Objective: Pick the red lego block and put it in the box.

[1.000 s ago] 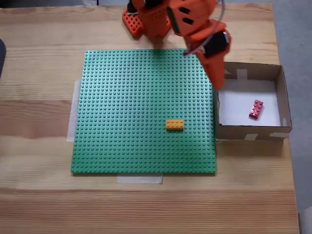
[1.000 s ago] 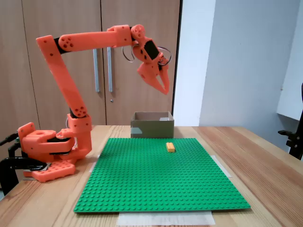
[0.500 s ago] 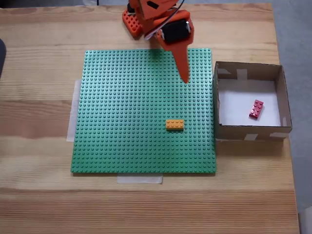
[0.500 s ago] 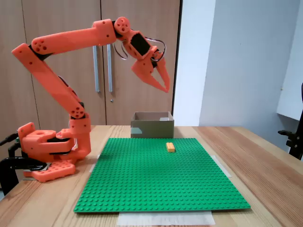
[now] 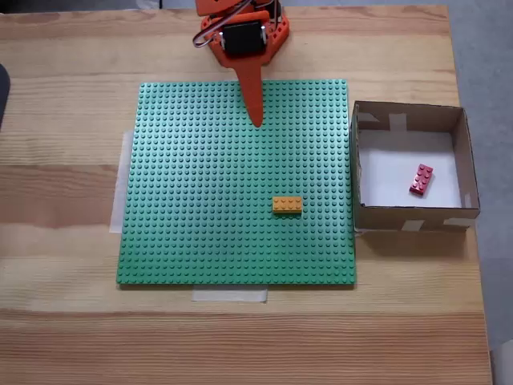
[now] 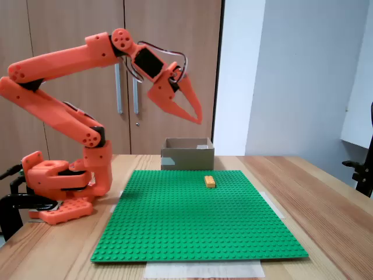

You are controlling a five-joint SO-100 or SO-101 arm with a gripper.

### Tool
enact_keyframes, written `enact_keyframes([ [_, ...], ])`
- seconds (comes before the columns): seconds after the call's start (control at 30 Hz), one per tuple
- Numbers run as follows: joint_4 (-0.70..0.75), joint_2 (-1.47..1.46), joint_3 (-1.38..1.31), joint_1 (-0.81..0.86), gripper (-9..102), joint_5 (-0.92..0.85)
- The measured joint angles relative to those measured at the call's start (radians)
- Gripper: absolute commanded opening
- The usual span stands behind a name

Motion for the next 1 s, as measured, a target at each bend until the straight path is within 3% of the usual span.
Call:
enact_keyframes([
  [0.77, 0.008, 0.514, 0.448, 0.103, -1, 0.017],
  [1.0, -0.115, 0.6, 0.626, 0.129, -1, -0.008],
])
